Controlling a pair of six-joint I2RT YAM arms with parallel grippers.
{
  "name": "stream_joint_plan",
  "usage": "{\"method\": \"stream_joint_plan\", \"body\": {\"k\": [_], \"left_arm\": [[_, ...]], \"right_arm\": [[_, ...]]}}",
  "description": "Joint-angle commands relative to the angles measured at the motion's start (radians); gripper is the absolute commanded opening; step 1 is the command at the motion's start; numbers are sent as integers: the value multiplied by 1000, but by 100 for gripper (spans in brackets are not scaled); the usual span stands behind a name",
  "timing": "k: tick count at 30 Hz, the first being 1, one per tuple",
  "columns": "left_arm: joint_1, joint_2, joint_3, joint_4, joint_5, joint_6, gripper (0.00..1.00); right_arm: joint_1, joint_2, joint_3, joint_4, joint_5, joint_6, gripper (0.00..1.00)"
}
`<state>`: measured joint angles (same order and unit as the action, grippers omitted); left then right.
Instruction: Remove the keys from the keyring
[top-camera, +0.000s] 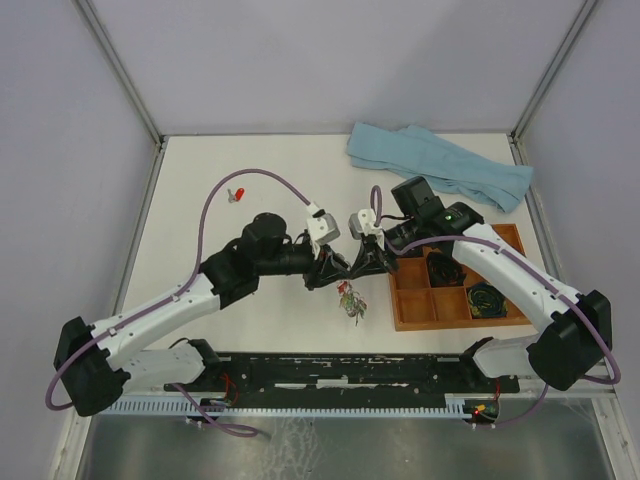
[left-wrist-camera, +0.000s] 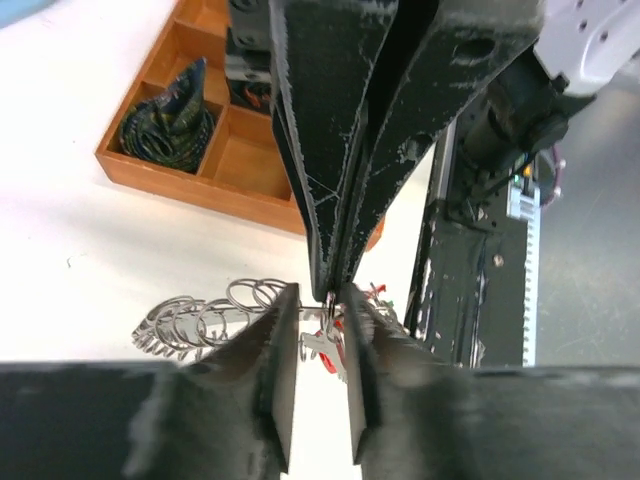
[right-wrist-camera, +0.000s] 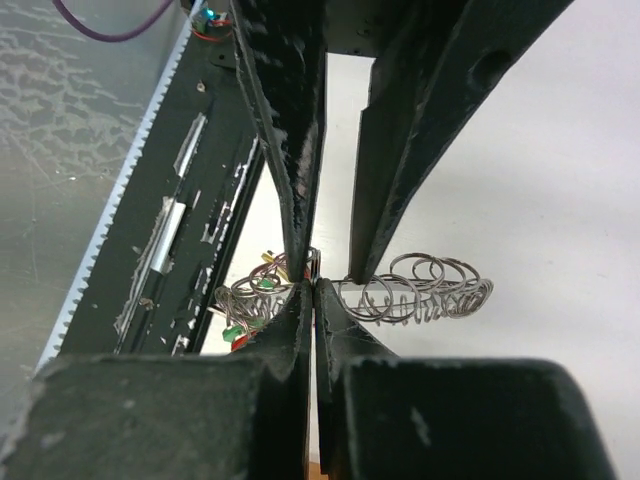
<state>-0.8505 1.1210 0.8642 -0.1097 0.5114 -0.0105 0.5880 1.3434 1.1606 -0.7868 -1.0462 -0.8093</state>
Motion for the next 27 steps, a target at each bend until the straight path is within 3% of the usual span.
{"method": "stream_joint_plan", "body": {"k": [1, 5, 8, 12, 19, 27], "left_arm": [[5, -122, -61, 207, -78, -77, 40], [9, -271, -192, 332, -186, -192, 54], [10, -366, -315, 439, -244, -313, 56], [9, -439, -485, 673, -215, -508, 56], [9, -349, -646, 1039, -223, -752, 57], [26, -261, -635, 1163, -218, -817, 58]], "right_arm": [[-14, -8, 17, 61, -127, 61, 1], [-31, -20, 4, 98, -161, 100, 1], [-34, -25, 1, 107, -184, 106, 1], [-37, -20, 1, 109, -190, 112, 1], [-36, -16, 1, 113, -196, 116, 1], [-37, -20, -3, 113, -199, 116, 1]]}}
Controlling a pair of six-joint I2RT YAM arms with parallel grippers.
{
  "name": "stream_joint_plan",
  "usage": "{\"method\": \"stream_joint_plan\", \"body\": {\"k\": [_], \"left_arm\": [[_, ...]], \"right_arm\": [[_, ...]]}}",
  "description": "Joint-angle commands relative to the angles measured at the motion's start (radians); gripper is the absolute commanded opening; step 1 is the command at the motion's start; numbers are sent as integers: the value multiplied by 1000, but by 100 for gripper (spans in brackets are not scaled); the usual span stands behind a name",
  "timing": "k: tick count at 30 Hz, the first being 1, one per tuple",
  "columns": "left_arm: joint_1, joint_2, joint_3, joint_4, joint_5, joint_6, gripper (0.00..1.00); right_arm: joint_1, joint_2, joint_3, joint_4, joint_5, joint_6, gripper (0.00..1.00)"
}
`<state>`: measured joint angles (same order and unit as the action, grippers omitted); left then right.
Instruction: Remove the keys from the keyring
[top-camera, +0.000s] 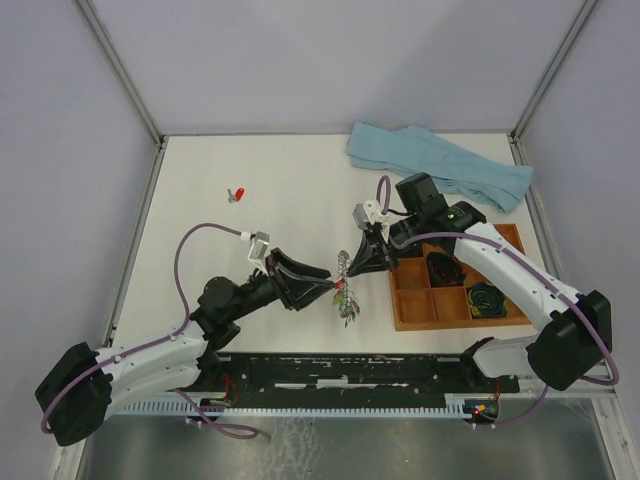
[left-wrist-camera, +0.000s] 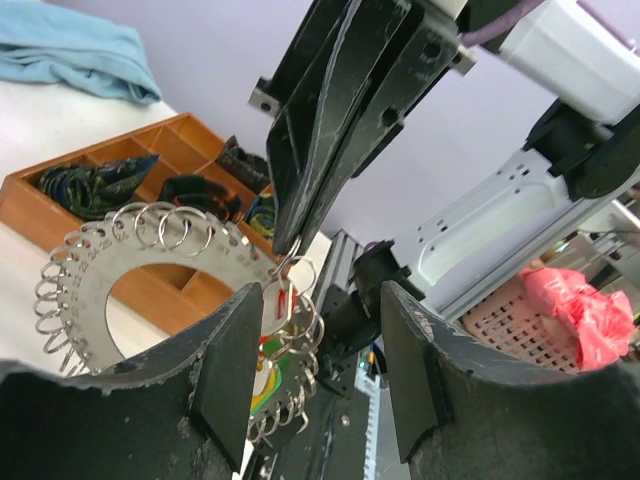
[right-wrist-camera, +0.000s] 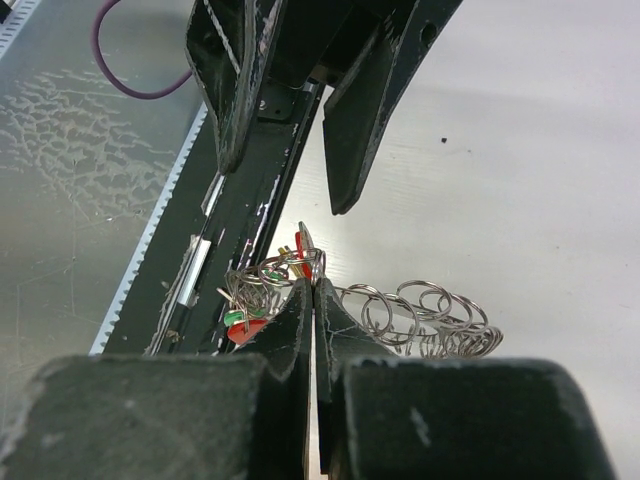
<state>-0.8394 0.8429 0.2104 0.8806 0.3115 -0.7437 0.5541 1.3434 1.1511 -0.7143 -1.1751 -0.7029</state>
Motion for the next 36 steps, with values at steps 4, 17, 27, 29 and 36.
{"method": "stream_joint_plan", "body": {"k": [4, 17, 27, 29, 36], "left_arm": [[36, 57, 16, 220, 5, -114, 54], [76, 294, 47, 436, 166, -220, 33], [76, 353, 56, 475, 222, -243, 31], [76, 358, 58, 472, 223, -241, 30], [76, 365, 70, 424, 216, -226, 27]], "right_arm": [[-2, -20, 6, 40, -74, 10, 1], [-3, -24, 7, 41, -74, 10, 1], [-5, -23, 6, 40, -75, 10, 1], [-4, -23, 6, 40, -75, 10, 1], [-4, -25, 6, 42, -74, 11, 1]]}}
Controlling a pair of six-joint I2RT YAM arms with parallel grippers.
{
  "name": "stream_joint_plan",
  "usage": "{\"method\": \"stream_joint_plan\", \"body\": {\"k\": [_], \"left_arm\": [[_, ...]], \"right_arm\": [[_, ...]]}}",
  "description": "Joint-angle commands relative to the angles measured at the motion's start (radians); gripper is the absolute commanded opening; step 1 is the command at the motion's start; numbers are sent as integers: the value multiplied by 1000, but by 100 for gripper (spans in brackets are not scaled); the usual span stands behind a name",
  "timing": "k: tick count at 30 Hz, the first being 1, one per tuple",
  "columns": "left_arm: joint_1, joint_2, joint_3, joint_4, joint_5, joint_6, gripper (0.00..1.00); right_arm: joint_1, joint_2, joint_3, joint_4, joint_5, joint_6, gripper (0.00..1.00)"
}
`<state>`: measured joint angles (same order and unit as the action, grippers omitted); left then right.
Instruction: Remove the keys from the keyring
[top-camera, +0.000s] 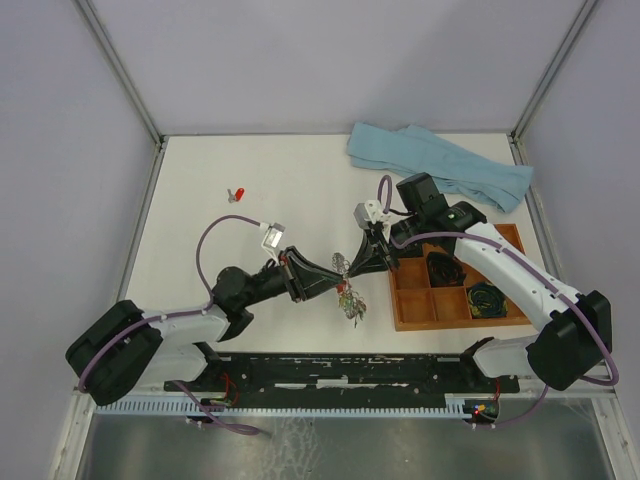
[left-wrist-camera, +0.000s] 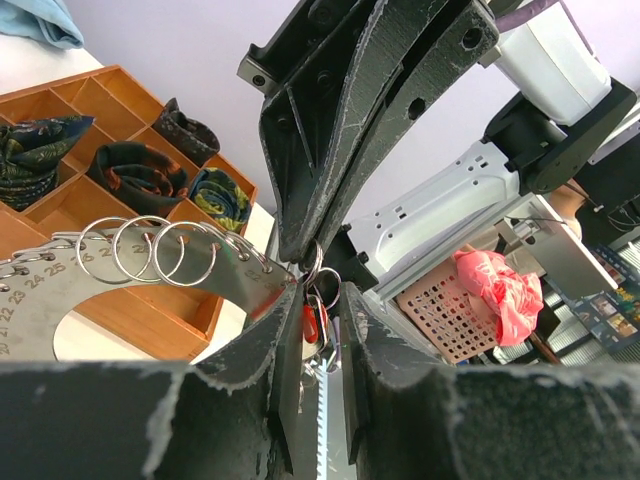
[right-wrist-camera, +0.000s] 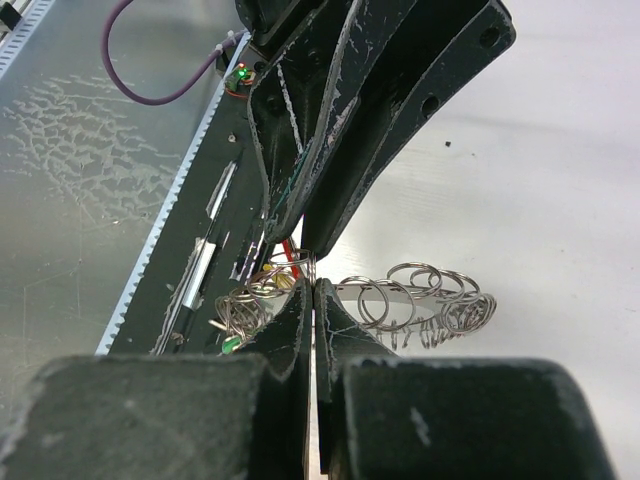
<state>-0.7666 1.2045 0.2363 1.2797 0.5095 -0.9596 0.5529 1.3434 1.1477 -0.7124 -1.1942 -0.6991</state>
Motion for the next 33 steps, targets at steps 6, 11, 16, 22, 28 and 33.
{"method": "stream_joint_plan", "body": {"k": [6, 11, 16, 22, 28, 33], "left_arm": [[3, -16, 60, -63, 6, 20, 25], [3, -29, 75, -144, -2, 46, 26], [4, -38, 77, -165, -1, 55, 26], [3, -45, 81, -182, 6, 66, 23], [3, -52, 88, -217, 12, 83, 14], [3, -70, 98, -273, 25, 111, 9]], "right_arm": [[-3, -27, 10, 40, -56, 6, 1], [-3, -28, 8, 40, -56, 6, 1], [-3, -27, 9, 40, -56, 6, 1], [-4, -26, 10, 39, -56, 8, 1], [-3, -28, 10, 39, -56, 8, 1], [-3, -28, 12, 45, -64, 17, 1]]}}
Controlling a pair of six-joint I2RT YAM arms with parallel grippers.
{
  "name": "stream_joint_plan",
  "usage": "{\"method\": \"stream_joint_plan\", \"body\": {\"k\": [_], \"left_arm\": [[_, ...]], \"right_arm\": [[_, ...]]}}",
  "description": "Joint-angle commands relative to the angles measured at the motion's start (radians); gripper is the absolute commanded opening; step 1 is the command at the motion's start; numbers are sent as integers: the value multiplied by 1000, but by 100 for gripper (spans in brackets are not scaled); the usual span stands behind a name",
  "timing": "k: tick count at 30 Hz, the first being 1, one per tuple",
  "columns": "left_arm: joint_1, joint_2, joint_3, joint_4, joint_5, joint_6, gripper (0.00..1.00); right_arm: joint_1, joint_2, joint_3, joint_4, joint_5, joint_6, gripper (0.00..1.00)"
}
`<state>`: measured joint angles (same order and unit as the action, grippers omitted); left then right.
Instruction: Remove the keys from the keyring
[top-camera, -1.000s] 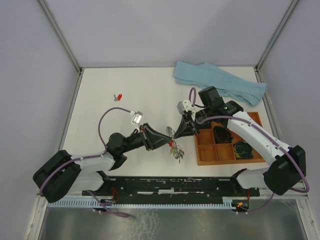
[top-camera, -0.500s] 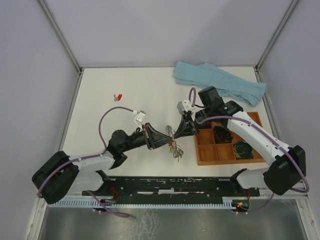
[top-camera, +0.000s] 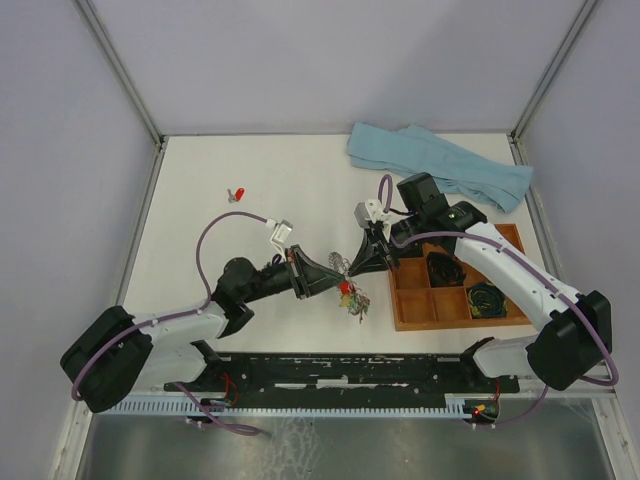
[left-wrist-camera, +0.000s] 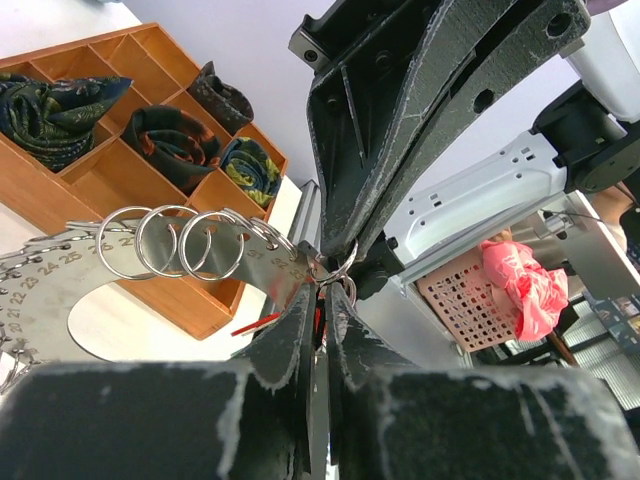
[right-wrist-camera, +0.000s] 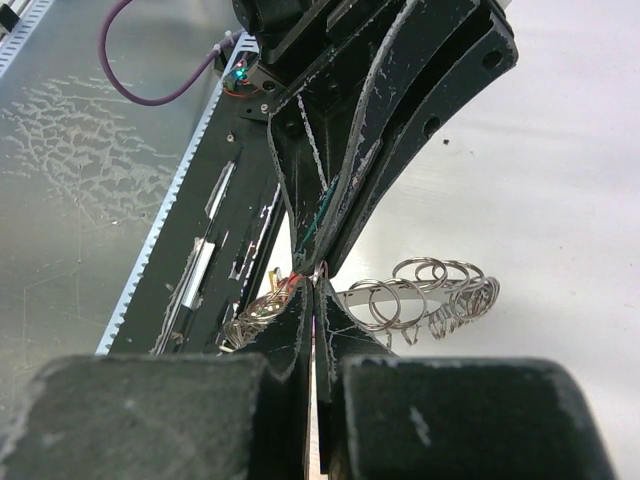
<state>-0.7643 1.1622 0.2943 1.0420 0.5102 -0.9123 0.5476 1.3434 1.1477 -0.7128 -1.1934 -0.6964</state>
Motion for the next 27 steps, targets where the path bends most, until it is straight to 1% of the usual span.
{"method": "stream_joint_plan", "body": {"k": [1, 3, 11, 24, 27], "left_arm": [[2, -31, 41, -42, 27, 69, 6], [2, -33, 44, -54, 35, 76, 4], [9, -4, 51, -45, 70, 74, 3], [25, 25, 41, 12, 102, 39, 3], [29, 30, 36, 21, 105, 30, 3]], "right_arm": [[2, -28, 12, 47, -64, 17, 1], [2, -29, 9, 58, -64, 29, 1], [-5, -34, -17, 136, -75, 99, 1], [-5, -31, -40, 172, -30, 113, 1], [-5, -38, -59, 236, -25, 173, 1]]}}
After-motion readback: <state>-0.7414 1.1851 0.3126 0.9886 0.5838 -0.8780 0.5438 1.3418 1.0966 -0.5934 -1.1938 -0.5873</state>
